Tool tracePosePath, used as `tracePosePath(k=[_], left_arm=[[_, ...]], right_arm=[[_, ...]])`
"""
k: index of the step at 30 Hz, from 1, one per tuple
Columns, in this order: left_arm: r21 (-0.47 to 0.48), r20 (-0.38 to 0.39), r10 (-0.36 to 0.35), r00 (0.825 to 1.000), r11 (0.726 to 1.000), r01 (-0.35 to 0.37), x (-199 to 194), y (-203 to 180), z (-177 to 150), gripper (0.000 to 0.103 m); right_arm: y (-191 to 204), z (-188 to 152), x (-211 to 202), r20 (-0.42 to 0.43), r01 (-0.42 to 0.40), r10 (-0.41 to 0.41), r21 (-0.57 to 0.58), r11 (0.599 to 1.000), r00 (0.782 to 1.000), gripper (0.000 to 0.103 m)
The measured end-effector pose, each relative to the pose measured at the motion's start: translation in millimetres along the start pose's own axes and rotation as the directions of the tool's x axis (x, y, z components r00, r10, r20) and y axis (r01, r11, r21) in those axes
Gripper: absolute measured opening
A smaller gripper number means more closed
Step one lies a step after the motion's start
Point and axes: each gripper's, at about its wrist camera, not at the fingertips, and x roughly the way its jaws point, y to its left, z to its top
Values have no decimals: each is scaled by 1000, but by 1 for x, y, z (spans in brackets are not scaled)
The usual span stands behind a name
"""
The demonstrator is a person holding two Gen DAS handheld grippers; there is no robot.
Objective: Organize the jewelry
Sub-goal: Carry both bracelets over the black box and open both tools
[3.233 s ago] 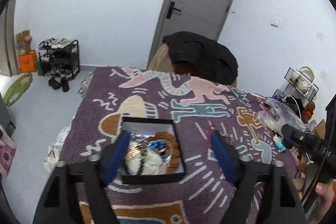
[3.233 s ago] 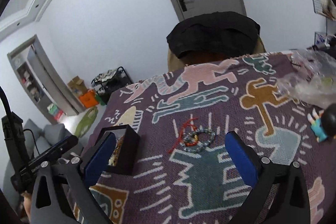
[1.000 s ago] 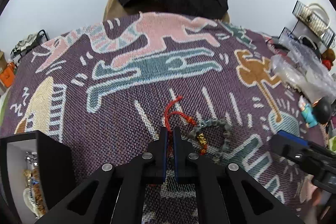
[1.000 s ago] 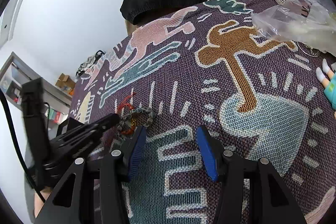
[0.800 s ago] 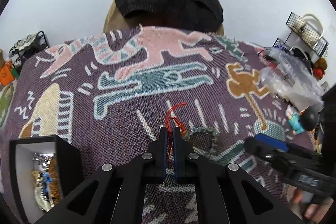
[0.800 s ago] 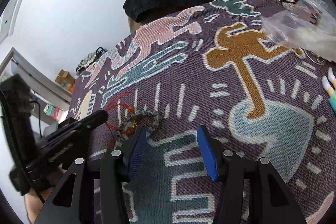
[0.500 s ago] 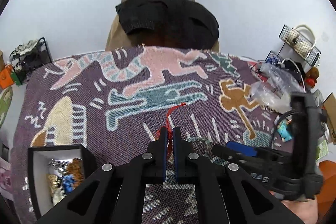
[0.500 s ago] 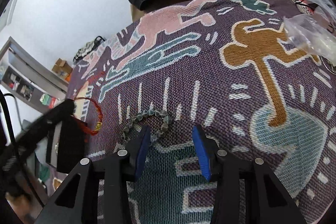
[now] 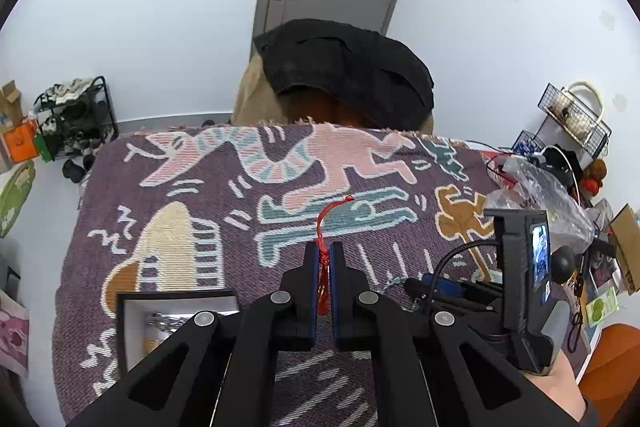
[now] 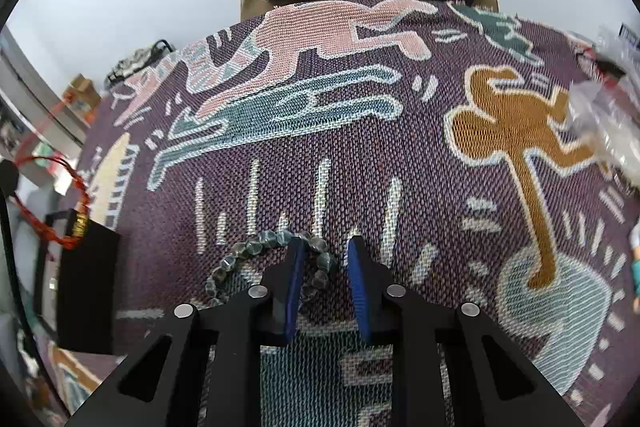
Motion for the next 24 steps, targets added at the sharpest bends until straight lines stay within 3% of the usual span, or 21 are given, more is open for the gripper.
tracePosePath(k=[4,8,14,24], left_arm=[[-14,11,2,1000,1000,-2,-8,9,1,4],[-19,23,7,1000,1000,-6,-18,14,0,4],[-23,50,23,999,1000,-21,-36,24,-3,4],[-28,72,51,996,998,-49,-60,40,-11,5]], right_arm=[[14,-1,2,-1,76,-76,-99,992,997,13],[14,-5,-4,-4,46,-47,-124,991,999,10],[14,-4,-46,108,16,-4,-105,994,994,10],[29,4,-107,252,-8,37,-113,994,967,10]])
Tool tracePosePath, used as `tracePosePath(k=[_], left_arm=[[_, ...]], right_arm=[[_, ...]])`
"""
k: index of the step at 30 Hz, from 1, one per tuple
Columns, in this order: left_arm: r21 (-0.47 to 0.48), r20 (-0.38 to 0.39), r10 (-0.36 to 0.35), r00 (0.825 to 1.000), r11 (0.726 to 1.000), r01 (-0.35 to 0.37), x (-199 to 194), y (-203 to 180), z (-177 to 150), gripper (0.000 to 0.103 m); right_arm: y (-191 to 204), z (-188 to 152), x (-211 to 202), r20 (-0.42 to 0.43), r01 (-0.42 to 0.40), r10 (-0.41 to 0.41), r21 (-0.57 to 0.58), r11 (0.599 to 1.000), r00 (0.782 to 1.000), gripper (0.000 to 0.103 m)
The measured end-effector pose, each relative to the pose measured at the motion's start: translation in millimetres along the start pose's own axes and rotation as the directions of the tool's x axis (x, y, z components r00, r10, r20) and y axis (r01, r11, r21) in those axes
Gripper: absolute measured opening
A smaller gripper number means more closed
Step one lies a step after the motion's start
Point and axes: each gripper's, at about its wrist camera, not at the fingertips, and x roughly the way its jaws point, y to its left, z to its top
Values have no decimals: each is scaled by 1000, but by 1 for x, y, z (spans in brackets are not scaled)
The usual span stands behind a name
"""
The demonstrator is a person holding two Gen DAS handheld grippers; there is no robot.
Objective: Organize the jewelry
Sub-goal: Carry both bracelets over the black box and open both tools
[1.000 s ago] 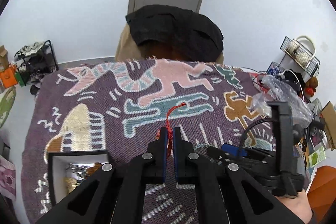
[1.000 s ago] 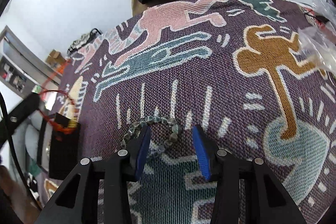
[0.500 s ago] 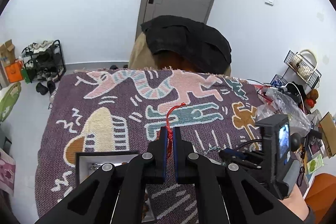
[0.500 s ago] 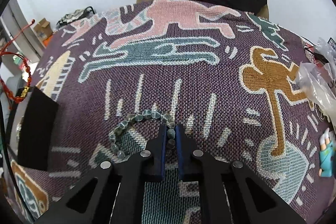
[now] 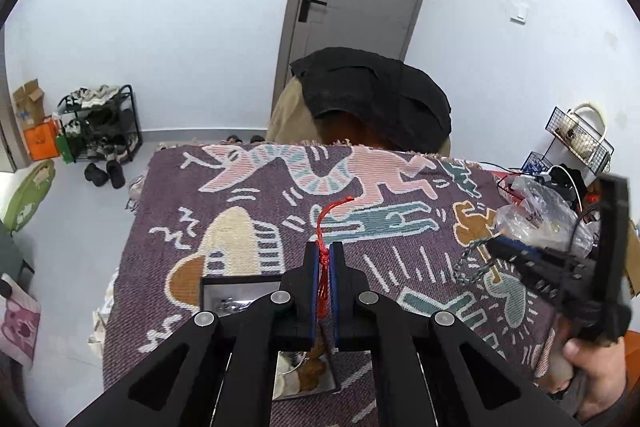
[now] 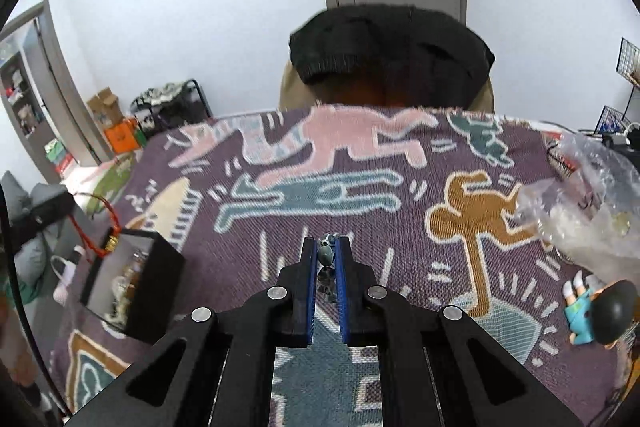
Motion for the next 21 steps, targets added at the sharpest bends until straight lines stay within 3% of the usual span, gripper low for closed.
tracePosePath(k=[10,16,21], left_arm=[[-23,-35,17,999,1000,-18,5,22,-17,5],[-45,-52,49,997,998,-51,13,38,-24,5],[-86,-95,22,995,996,-30,20,51,-27,8]], right_arm=[[37,10,-40,83,-65,69,-58,996,994,10],[65,10,-44,87,-116,125,-98,988,988,10],[91,11,-39,76,-159,169,-129,979,983,10]])
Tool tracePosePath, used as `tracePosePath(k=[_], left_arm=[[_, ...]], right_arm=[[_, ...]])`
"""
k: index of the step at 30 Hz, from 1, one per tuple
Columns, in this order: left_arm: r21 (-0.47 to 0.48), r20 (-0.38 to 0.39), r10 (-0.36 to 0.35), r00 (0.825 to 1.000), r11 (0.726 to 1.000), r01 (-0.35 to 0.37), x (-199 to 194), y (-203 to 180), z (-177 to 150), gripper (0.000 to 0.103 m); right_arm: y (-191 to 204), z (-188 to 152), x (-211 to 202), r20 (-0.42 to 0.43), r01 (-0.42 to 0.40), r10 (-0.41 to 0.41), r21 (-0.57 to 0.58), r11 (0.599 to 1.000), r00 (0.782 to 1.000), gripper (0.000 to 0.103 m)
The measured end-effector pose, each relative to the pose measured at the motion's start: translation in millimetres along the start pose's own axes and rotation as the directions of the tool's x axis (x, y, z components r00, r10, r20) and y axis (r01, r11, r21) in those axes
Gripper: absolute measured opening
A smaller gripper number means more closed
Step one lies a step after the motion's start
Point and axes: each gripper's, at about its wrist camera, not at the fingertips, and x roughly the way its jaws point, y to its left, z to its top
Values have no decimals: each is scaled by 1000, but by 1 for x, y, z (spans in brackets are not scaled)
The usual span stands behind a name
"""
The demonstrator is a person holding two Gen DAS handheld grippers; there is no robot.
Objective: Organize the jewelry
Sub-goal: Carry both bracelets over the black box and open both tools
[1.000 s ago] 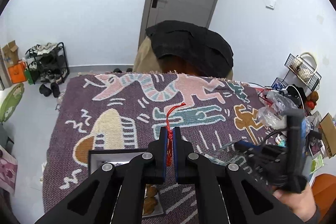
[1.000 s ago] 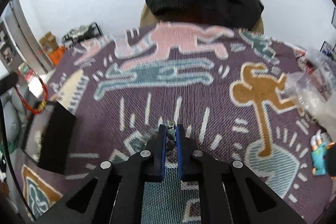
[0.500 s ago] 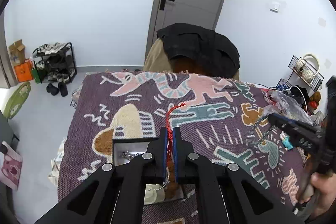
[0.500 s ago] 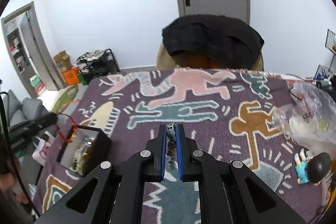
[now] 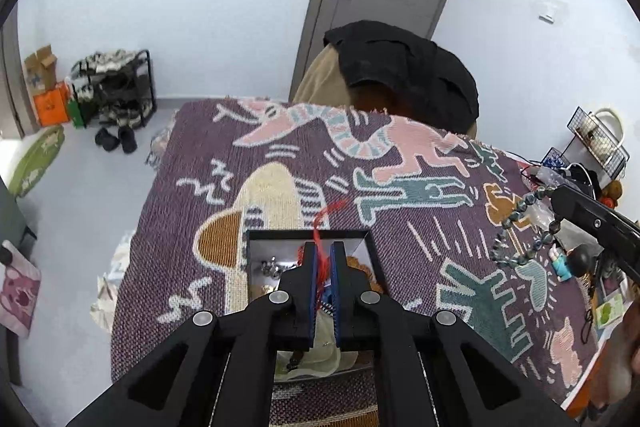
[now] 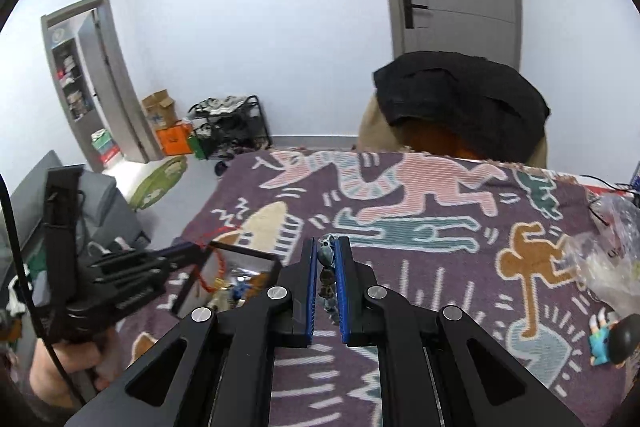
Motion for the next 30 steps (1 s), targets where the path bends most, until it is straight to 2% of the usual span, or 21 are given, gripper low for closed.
tracePosePath(k=[2,6,13,23,27,29,30], left_arm=[[-23,-9,-4,1000,1000,4,0,7,-1,15],[-60,39,5,999,998,-3,-12,24,-6,44],[-106,93,32,995,994,-22,-37,52,-8,44],[-145,124,49,991,989,-30,-57,82,-16,44],[-151,137,56,989,988,-35,-61,90,-17,44],[-153,145,62,987,987,-39,-63,92,-18,44],[-156,149,61,987,987,-38,-64,93,-18,44]], right_arm=[[8,1,5,-6,-19,19,-6,1000,1000,10],[25,2,14,-14,-56,55,-23,998,998,10],[56,5,30,-42,-113,111,-47,992,993,10],[94,5,59,-94,-163,156,-74,984,983,10],[103,4,69,-111,-208,200,-66,976,973,10],[102,4,73,-111,-190,183,-59,980,977,20],[101,4,75,-114,-186,179,-50,981,977,48]])
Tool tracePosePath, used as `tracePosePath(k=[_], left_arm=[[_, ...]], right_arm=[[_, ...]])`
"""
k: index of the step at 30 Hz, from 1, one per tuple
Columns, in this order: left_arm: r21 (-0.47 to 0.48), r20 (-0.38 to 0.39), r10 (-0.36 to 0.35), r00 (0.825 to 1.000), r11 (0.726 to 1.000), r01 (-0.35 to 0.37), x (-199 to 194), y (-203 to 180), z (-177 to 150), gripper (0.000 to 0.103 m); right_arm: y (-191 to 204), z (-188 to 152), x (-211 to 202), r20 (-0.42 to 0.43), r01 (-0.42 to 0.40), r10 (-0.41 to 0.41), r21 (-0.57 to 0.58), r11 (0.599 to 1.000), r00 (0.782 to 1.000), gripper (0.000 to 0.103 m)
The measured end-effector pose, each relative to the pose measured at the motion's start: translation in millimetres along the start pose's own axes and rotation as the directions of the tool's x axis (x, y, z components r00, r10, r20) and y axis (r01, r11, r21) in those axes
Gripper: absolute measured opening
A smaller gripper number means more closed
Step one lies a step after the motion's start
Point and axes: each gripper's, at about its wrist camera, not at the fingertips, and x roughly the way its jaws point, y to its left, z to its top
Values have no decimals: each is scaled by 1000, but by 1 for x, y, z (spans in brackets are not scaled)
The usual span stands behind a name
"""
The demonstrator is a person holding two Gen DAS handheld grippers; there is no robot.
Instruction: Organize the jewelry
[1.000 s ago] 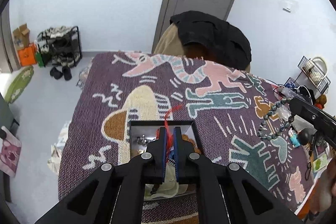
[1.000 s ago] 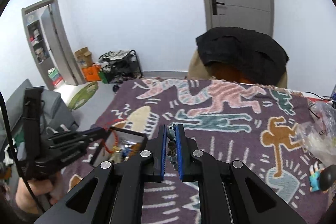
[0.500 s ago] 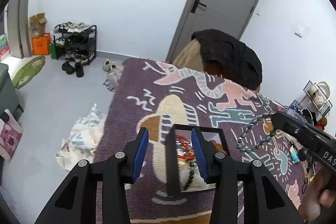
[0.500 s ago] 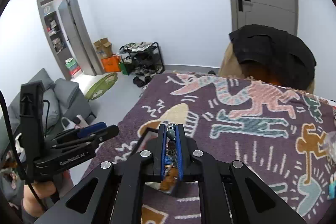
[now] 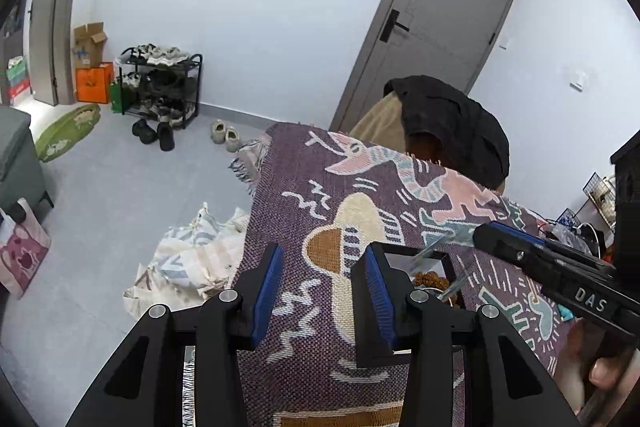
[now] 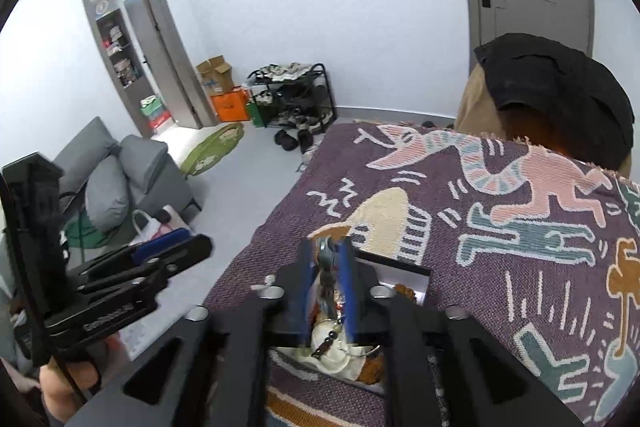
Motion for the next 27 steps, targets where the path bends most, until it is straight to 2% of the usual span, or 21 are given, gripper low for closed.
tracePosePath(k=[1,2,4,6,9,18,22,27], left_arm=[[-3,3,-5,1000,1000,5,-1,0,0,44],[-5,6,-8,1000,1000,8,-1,0,0,45],[-11,14,-16,1000,1000,16,-3,0,1,56],[-12,30,-27,999,1000,27,-7,-3,2,71],[-4,47,-41,998,999,41,-12,-12,3,78],[69,83,-90,992,994,84,-30,-54,2,103],[101,105,-109,988,990,99,-38,-69,0,103],[124,103,-130,986,985,117,-46,-83,-1,103]], right_arm=[[-4,-1,1,0,-1,1,22,1000,1000,70],[-8,-2,-2,15,-1,0,39,999,1000,73],[-13,-5,-8,31,5,-7,52,999,1000,73],[-19,-7,-12,25,5,-7,65,998,1000,73],[-28,-12,-22,38,10,-13,76,997,999,74],[-59,-30,-67,95,44,-59,151,988,994,103],[-70,-36,-89,132,70,-95,180,981,987,103],[-80,-45,-114,162,61,-96,212,975,982,103]])
